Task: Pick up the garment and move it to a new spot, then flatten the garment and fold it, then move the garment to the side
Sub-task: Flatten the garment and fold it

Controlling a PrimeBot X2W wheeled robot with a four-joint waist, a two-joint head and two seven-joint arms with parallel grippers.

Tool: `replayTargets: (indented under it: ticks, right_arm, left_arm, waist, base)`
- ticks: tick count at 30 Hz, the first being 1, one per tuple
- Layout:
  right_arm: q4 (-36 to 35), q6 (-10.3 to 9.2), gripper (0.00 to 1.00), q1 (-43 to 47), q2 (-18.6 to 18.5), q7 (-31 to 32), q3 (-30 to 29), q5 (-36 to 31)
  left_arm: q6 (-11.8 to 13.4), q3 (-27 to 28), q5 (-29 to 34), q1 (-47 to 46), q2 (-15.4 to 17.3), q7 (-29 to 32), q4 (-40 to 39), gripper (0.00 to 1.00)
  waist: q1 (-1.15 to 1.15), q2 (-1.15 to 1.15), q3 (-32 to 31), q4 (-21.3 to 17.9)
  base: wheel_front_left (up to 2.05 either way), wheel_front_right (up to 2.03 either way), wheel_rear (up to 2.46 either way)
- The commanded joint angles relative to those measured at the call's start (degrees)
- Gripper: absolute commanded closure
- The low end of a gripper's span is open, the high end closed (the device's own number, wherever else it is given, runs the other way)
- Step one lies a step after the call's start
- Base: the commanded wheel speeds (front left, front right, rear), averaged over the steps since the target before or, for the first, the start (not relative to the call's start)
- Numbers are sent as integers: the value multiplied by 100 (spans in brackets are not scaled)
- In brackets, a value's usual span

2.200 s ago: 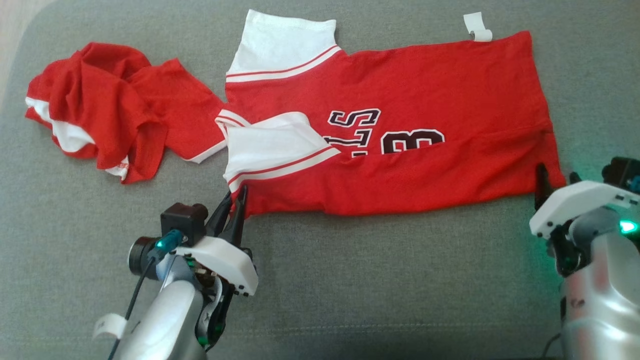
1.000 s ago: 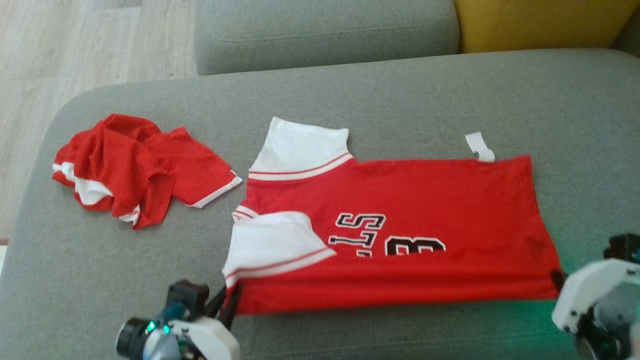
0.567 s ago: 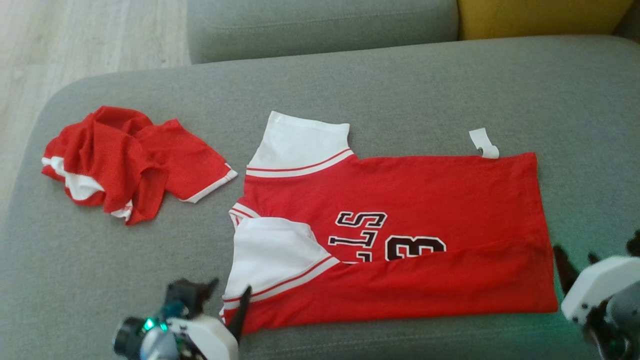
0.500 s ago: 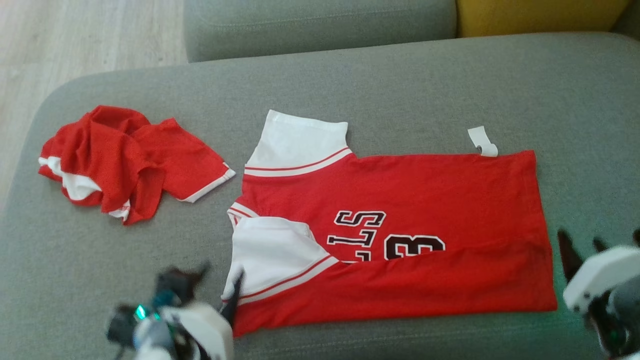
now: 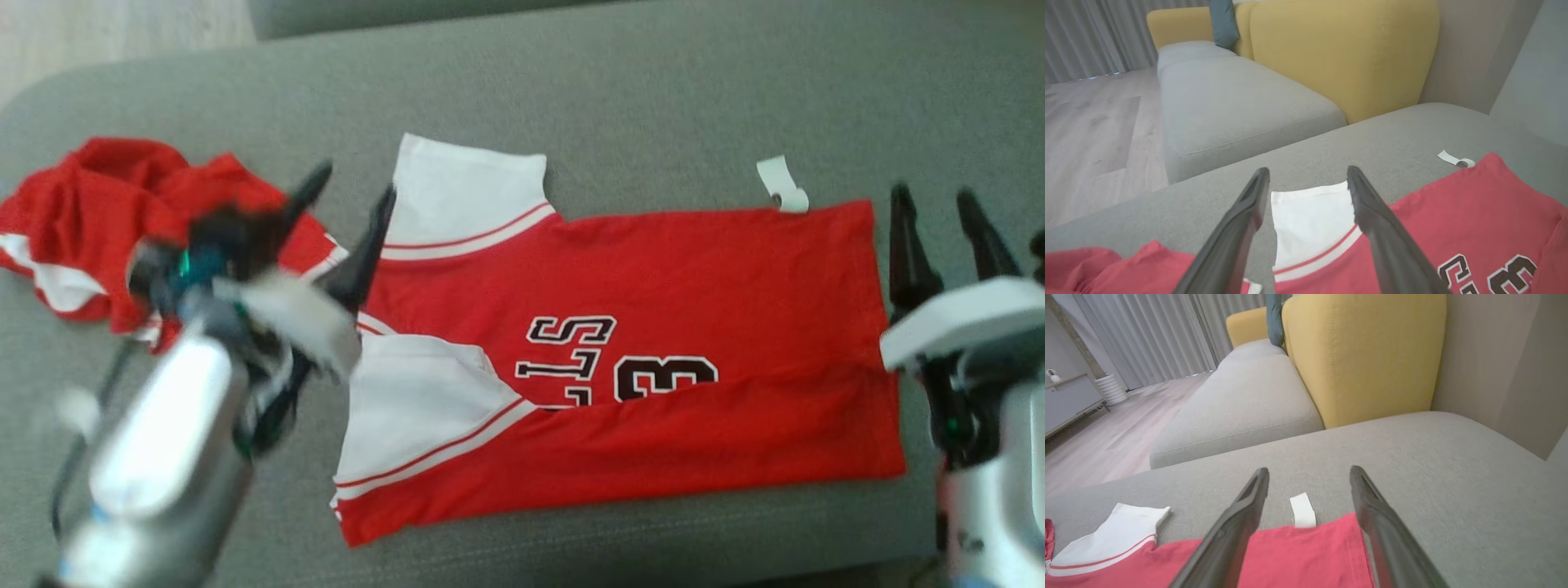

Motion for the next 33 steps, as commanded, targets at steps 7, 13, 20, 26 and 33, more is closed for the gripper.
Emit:
replayTargets:
  ticks: [7,13,20,26,33]
  right_arm:
    - [-47,37,0,-855,0,-290,424,-131]
    - [36,37,0,-1321,22,-419,586,-200]
    - [154,37,0,-1606,47,-599,776,-142]
    - [108,37,0,-1767,56,-653,896,-96]
    - [70,37,0,-1823,58,-759,959,36]
  left_arm:
    - [-446,-247,-627,-1857,520,1130,665,0]
    - [-459,-1563,-1777,-3189,1195,2123,1104,0]
    - [-460,-2650,-2509,-4077,1798,2308,1636,0]
    - [-461,-3192,-2945,-4583,2017,2154,1943,0]
    - [-461,-3814,-3215,-4863,2226,2037,2256,0]
  waist:
    - [0,0,729,-285]
    - [0,0,1245,-500]
    - [0,0,1572,-764]
    - [0,0,1921,-951]
    - [0,0,2122,-1089]
  base:
    - [0,0,0]
    - [0,0,0]
    - [0,0,0]
    - [0,0,0]
    - [0,0,0]
